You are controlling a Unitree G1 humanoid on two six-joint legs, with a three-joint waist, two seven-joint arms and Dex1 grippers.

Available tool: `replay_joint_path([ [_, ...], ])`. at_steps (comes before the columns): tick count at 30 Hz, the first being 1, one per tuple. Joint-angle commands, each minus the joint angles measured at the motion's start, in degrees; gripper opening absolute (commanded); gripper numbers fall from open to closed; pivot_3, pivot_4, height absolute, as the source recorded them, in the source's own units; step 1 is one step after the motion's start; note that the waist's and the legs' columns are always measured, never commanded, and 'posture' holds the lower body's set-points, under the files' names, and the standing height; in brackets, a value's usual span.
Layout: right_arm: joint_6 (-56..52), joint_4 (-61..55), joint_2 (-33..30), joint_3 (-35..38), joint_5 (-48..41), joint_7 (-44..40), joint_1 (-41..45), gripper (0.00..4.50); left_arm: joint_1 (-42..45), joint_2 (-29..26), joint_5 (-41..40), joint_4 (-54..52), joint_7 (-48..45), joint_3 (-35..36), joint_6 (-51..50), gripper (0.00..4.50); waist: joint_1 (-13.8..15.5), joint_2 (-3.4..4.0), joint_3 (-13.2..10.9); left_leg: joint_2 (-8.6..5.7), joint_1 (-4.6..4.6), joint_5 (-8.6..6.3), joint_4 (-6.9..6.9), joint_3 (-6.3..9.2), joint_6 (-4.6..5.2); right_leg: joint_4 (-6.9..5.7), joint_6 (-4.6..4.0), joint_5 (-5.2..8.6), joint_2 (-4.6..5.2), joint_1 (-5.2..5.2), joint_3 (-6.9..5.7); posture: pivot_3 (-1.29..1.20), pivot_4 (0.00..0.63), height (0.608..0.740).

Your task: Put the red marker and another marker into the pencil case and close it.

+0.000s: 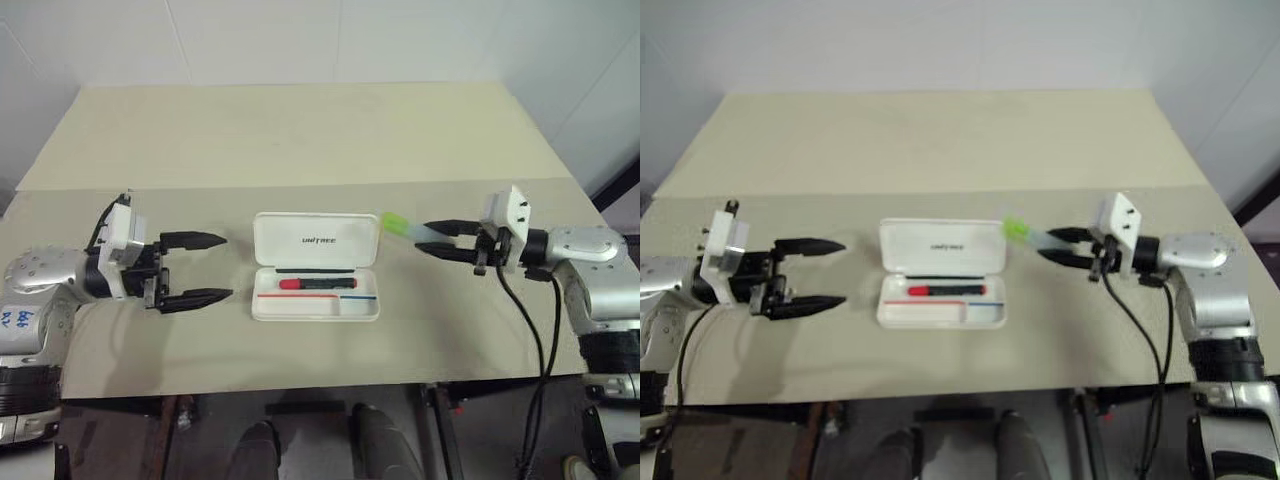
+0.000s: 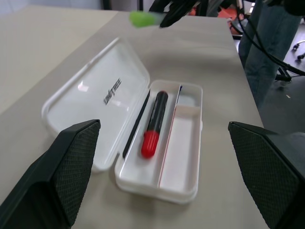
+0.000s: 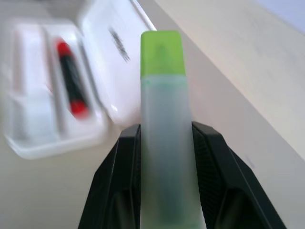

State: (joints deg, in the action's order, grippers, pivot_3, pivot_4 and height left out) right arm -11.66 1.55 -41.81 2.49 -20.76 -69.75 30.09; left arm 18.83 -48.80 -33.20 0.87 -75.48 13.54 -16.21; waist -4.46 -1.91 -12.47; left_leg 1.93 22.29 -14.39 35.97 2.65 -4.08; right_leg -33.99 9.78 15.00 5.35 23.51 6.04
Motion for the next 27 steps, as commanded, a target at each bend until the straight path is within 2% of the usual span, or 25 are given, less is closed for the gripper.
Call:
replay_joint_path([
  [1, -6.30, -11.41, 1.32, -1.71, -3.50, 3.04, -1.34, 1.11, -1.10, -1.44, 0.20, -0.53, 0.31, 2.63, 1.25, 4.50, 0.09, 0.00, 0.00, 0.00, 0.01, 0.00, 0.01, 0.00, 0.00, 0.00, 0.00, 0.00, 0.00, 0.01, 0.00, 0.00, 0.150, 0.740],
  [7, -9.38, -15.02, 7.40, -8.15, -2.37, 7.05, -0.25, 1.11, -1.64, -1.36, 0.50, -0.42, 0.63, 2.46, 1.69, 4.50, 0.06, -0.04, 0.02, 0.00, -0.01, 0.01, 0.08, -0.01, 0.01, 0.01, -0.49, 0.22, 0.01, -0.01, 0.00, 0.00, 0.150, 0.740],
  [12, -2.61, -6.18, 14.53, -18.52, 4.77, 5.32, 3.72, 1.11, -1.08, -0.94, 0.68, -0.49, 0.89, 1.73, 1.73, 4.50, -0.35, -0.05, 0.03, 0.00, -0.01, 0.01, 0.06, -0.01, 0.01, -0.03, -0.52, 0.23, 0.00, 0.02, -0.01, 0.00, 0.150, 0.740],
  [16, 1.19, -0.05, 17.00, -21.63, 7.43, 3.16, 6.60, 1.11, -0.75, -0.74, 0.72, -0.72, 1.08, 1.34, 1.65, 4.50, -0.21, -0.05, 0.03, 0.01, 0.01, 0.01, 0.01, -0.01, 0.01, -0.12, -0.11, 0.03, 0.00, 0.09, -0.02, 0.00, 0.150, 0.740],
  [27, 5.71, 9.09, 20.96, -25.49, 11.19, -2.12, 10.59, 1.11, -2.82, -0.84, -0.28, -3.56, 2.37, 2.43, 0.75, 4.50, -0.25, -0.05, 0.03, 0.01, 0.02, 0.01, -0.02, 0.02, 0.00, -0.12, -0.09, 0.02, 0.00, 0.10, -0.06, 0.00, 0.150, 0.740],
])
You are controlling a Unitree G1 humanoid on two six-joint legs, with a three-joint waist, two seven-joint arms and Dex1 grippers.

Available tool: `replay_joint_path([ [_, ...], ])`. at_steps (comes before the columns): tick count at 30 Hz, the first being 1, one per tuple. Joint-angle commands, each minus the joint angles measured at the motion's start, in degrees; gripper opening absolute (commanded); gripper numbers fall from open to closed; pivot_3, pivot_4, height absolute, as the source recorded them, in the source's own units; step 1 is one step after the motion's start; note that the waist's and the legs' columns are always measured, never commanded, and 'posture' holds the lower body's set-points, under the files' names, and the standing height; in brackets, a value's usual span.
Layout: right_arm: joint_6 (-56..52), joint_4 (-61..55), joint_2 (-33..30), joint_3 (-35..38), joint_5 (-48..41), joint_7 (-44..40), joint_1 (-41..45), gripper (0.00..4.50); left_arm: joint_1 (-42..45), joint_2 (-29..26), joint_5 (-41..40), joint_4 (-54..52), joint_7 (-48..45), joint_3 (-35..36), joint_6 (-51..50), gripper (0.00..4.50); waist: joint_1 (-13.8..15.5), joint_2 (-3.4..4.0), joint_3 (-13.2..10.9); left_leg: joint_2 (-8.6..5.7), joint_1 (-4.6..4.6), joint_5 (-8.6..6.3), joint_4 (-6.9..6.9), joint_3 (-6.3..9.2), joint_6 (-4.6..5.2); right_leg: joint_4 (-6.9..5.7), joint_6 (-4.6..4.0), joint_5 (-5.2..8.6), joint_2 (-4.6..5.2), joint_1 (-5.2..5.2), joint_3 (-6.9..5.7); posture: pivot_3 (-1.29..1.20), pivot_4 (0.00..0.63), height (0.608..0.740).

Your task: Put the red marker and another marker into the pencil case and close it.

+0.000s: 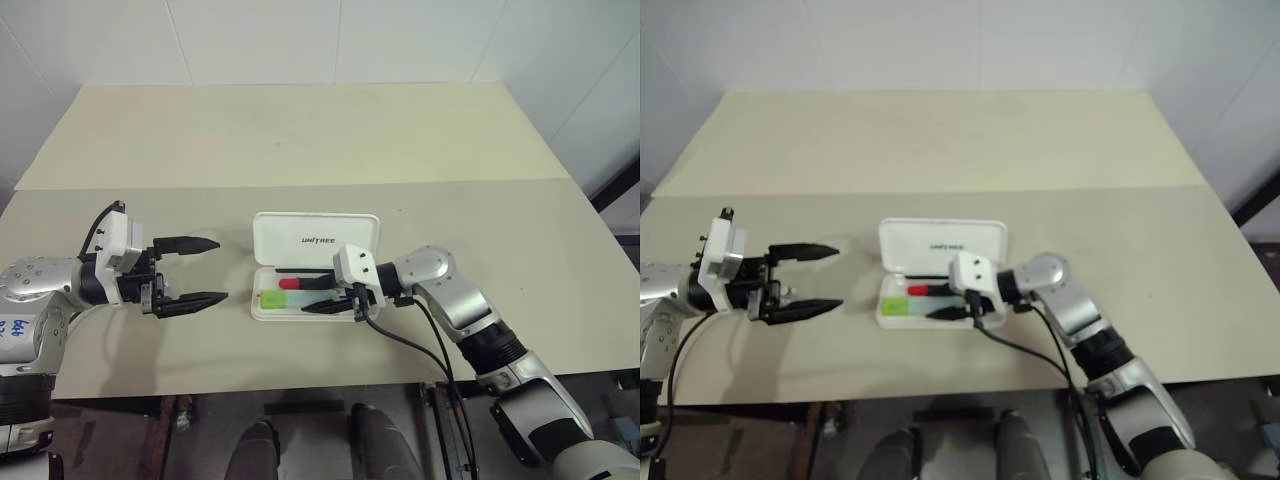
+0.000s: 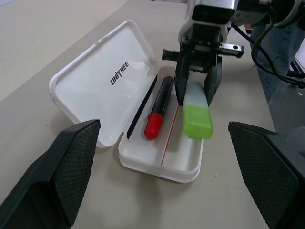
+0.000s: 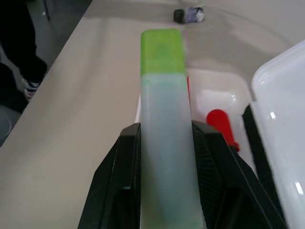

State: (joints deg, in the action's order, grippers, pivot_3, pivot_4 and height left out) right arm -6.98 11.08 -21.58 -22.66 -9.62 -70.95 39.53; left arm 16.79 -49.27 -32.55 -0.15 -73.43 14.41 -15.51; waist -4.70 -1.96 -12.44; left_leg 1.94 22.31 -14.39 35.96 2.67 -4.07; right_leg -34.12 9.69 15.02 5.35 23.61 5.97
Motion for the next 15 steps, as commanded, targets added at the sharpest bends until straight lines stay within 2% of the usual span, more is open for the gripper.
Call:
replay_joint_path([
  [1, 0.87, -0.28, 1.06, -0.44, 0.20, -1.01, 1.19, 1.11, -1.06, -0.40, -1.00, -2.66, 0.48, 1.75, 0.00, 4.50, 0.00, 0.00, 0.00, 0.00, 0.00, 0.00, 0.00, 0.00, 0.00, -0.01, 0.00, 0.00, 0.00, 0.00, 0.00, 0.00, 0.150, 0.740],
  [15, -0.28, 6.02, 4.10, -0.92, 4.11, 0.95, 4.33, 1.11, -0.86, 0.22, -1.32, -3.21, 1.55, 0.94, -0.13, 4.50, -0.11, 0.00, 0.00, 0.01, -0.06, 0.00, 0.03, 0.00, 0.00, -0.12, -0.01, 0.01, -0.01, 0.01, 0.00, 0.00, 0.150, 0.740],
])
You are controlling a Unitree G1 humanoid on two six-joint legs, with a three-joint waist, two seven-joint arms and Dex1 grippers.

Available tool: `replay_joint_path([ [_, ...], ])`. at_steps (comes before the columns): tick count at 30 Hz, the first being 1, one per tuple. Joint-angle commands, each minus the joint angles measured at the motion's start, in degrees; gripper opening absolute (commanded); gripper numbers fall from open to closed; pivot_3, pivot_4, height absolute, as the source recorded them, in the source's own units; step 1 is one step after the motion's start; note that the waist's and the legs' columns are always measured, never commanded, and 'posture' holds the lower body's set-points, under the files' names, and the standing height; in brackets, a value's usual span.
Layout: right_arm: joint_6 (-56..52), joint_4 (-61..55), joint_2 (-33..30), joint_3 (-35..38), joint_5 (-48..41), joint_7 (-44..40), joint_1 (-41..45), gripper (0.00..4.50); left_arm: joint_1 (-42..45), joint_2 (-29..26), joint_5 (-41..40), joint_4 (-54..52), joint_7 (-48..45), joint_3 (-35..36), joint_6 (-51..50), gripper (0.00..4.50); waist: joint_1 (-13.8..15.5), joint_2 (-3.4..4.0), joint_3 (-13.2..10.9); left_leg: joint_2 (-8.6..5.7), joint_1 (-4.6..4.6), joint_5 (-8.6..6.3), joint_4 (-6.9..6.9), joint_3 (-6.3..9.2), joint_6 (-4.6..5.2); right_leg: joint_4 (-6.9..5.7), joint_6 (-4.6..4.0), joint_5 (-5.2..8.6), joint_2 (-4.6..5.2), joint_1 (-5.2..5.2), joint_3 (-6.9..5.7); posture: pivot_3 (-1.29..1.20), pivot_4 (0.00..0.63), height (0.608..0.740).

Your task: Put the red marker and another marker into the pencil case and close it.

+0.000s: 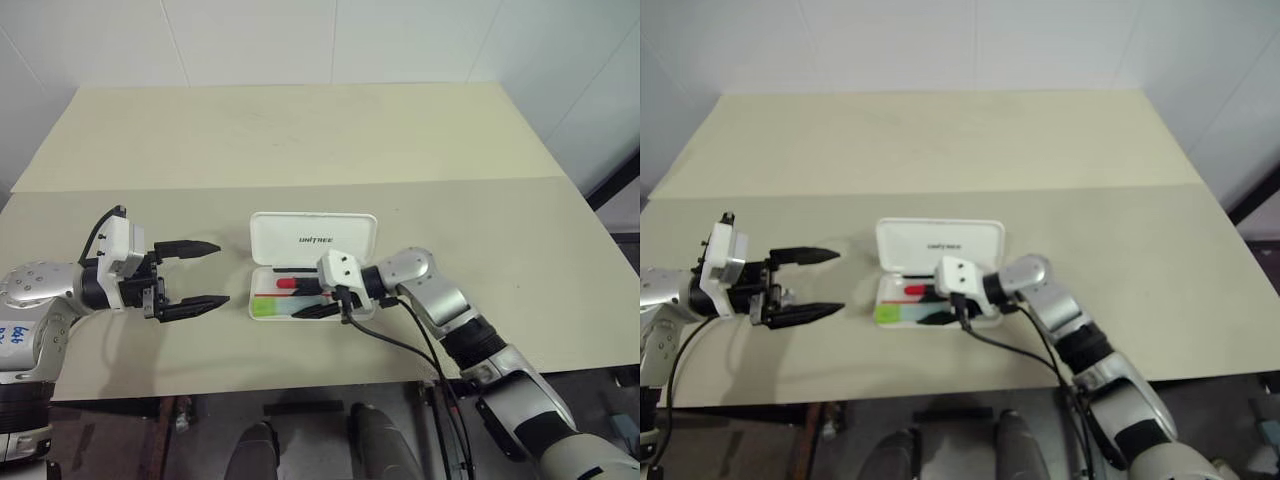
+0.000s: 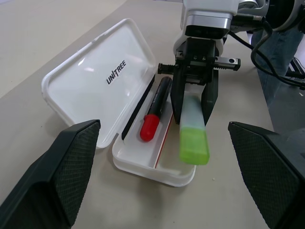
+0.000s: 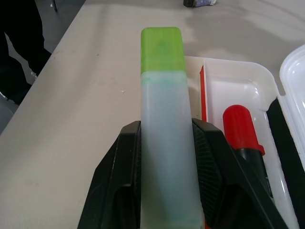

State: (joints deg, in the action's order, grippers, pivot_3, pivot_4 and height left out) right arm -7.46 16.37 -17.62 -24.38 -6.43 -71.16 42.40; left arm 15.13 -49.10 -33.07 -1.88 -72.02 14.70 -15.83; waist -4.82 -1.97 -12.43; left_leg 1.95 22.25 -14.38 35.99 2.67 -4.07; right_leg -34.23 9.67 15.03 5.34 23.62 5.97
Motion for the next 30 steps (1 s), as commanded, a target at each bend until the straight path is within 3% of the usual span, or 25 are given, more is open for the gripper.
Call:
replay_joint_path([
  [1, 0.15, 1.01, 0.13, 0.96, 1.01, 1.21, 1.64, 1.11, 0.83, 0.07, -0.78, -1.50, 0.14, 0.60, 0.20, 4.50, 0.01, 0.00, 0.00, 0.00, 0.00, 0.00, 0.01, 0.00, 0.00, -0.01, 0.00, 0.00, 0.00, 0.00, 0.00, 0.00, 0.150, 0.740],
  [10, -1.07, 1.32, -0.27, 0.80, 1.89, 1.78, 1.53, 1.11, 1.40, 0.40, -0.62, -1.19, 0.06, 0.27, 0.33, 4.50, 0.01, -0.01, 0.01, 0.00, -0.04, 0.03, 0.05, 0.00, -0.01, -0.09, 0.00, -0.01, 0.00, -0.01, 0.00, 0.00, 0.150, 0.740],
  [19, -1.66, 0.18, 0.33, 1.21, 1.87, 4.04, 2.00, 4.31, 1.93, 0.63, -0.54, -0.89, -0.09, 0.04, 0.26, 4.50, 0.02, -0.02, 0.01, 0.00, -0.04, 0.03, 0.01, 0.00, -0.02, -0.05, -0.02, 0.01, 0.01, -0.01, 0.00, 0.00, 0.150, 0.740],
  [20, -1.64, -0.14, 0.48, 1.43, 1.67, 4.17, 2.16, 4.49, 2.06, 0.66, -0.50, -0.77, -0.13, -0.04, 0.29, 4.50, 0.02, -0.02, 0.01, 0.00, -0.04, 0.03, 0.00, 0.01, -0.02, -0.05, -0.03, 0.01, 0.01, -0.01, 0.00, 0.00, 0.150, 0.740],
  [30, -6.01, -9.08, 0.11, 5.39, -5.63, 1.91, 1.99, 4.49, 2.05, 0.67, -0.62, -0.88, -0.04, -0.23, 0.18, 4.50, 0.02, -0.02, 0.01, 0.00, 0.03, 0.03, -0.07, 0.01, -0.02, 0.01, -0.02, 0.02, 0.00, 0.05, 0.00, 0.00, 0.150, 0.740],
])
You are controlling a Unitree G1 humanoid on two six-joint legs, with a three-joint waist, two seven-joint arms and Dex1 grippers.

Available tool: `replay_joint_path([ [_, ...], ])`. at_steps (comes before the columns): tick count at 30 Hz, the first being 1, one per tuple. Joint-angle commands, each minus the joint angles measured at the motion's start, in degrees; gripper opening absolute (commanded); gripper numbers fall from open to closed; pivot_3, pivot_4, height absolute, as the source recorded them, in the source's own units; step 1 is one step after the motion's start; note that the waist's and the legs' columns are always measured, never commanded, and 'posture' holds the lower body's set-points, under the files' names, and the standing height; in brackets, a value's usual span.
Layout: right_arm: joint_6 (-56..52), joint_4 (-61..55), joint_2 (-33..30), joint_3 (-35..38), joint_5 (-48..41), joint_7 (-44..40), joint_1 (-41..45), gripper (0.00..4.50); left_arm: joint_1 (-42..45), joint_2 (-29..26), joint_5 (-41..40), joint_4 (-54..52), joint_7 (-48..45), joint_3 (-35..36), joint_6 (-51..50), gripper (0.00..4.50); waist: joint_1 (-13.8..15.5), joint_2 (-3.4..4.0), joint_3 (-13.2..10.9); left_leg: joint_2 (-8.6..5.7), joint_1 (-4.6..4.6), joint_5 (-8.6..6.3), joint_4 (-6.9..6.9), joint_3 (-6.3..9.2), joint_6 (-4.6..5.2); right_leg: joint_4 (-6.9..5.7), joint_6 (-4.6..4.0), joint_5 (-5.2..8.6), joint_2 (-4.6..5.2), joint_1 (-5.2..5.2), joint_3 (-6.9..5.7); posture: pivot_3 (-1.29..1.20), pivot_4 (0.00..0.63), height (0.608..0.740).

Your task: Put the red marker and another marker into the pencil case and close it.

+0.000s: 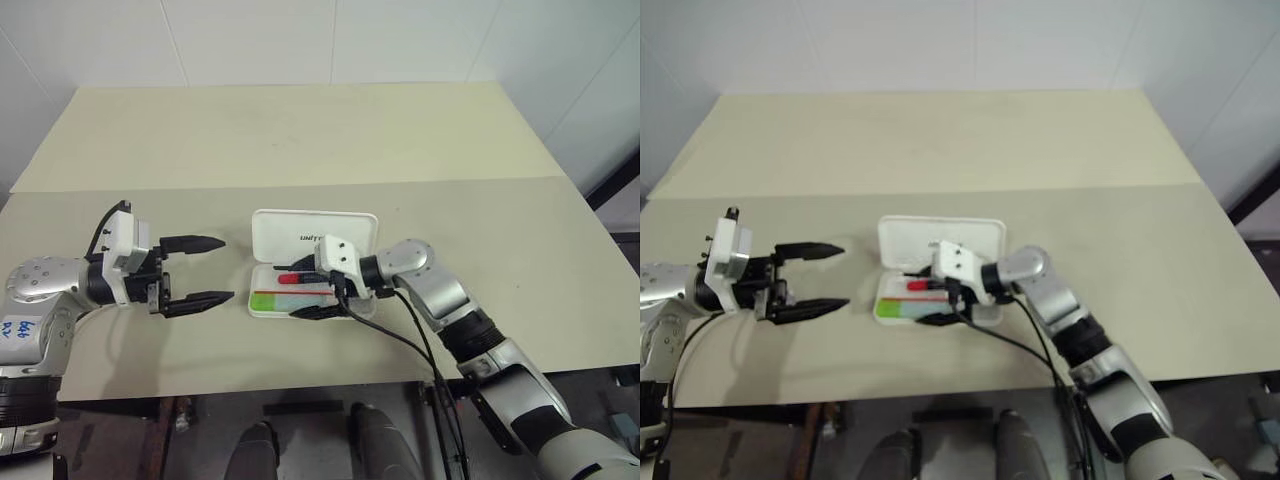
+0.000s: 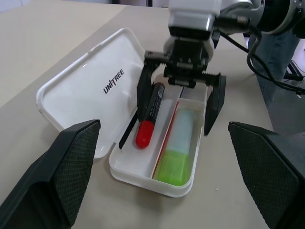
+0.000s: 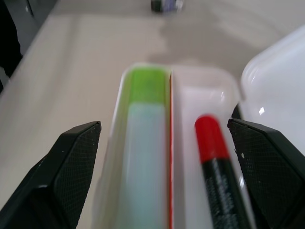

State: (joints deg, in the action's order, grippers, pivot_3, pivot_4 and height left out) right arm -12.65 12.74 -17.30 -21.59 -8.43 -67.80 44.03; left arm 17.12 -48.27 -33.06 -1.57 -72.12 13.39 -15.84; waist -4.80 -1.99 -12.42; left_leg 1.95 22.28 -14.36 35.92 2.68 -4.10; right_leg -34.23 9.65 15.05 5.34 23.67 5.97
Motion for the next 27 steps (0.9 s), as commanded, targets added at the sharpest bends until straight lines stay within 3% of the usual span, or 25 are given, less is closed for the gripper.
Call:
replay_joint_path([
  [1, -1.09, -6.48, -0.42, 2.91, -4.39, -1.87, 0.07, 4.49, -0.13, -0.18, -0.69, -1.33, 0.11, 1.16, 0.18, 4.50, 0.00, 0.00, 0.00, 0.00, 0.00, -0.01, 0.00, 0.00, -0.01, 0.01, 0.00, 0.00, 0.00, 0.00, 0.00, 0.00, 0.150, 0.740],
  [8, -3.69, -16.75, -4.16, 5.97, -10.57, -3.96, -3.92, 4.49, -4.56, 1.64, -1.52, -5.55, 5.59, 4.17, -0.67, 4.50, 0.10, 0.00, 0.00, 0.00, 0.05, -0.03, -0.03, 0.00, -0.01, 0.11, 0.01, 0.01, 0.02, 0.00, -0.01, 0.00, 0.150, 0.740],
  [13, -10.07, -28.25, -10.80, 15.00, -20.42, -3.16, -9.83, 4.49, -13.78, 9.07, -1.52, -15.97, 21.93, 9.96, -4.02, 4.50, 0.32, 0.00, 0.00, 0.01, 0.08, -0.10, -0.06, 0.00, 0.01, 0.21, 0.04, 0.03, 0.06, -0.02, -0.02, 0.00, 0.150, 0.740],
  [18, -12.54, -29.70, -17.13, 23.89, -25.29, -1.63, -11.38, 4.49, -21.32, 16.94, 4.21, -23.75, 39.30, 13.13, -5.54, 4.50, 0.40, -0.03, 0.00, 0.00, 0.04, -0.12, 0.03, 0.00, 0.01, 0.24, 0.05, 0.03, 0.06, -0.07, -0.01, 0.00, 0.150, 0.740],
  [22, -10.82, -25.83, -22.04, 28.30, -24.67, -2.06, -11.59, 4.49, -25.65, 25.65, 10.34, -30.42, 55.59, 14.41, -8.01, 4.50, 0.47, -0.11, 0.04, -0.01, 0.00, -0.11, 0.17, -0.02, 0.04, 0.40, -0.58, 0.30, 0.06, -0.24, 0.01, 0.00, 0.150, 0.740],
  [27, -5.49, -21.02, -25.31, 27.80, -21.13, -3.79, -12.43, 4.49, -29.66, 33.62, 16.19, -38.29, 68.28, 9.95, -14.78, 4.50, 0.75, -0.20, 0.09, -0.04, 0.00, -0.09, 0.23, -0.05, 0.06, 0.62, -0.67, 0.30, 0.06, -0.34, 0.05, 0.00, 0.150, 0.740],
])
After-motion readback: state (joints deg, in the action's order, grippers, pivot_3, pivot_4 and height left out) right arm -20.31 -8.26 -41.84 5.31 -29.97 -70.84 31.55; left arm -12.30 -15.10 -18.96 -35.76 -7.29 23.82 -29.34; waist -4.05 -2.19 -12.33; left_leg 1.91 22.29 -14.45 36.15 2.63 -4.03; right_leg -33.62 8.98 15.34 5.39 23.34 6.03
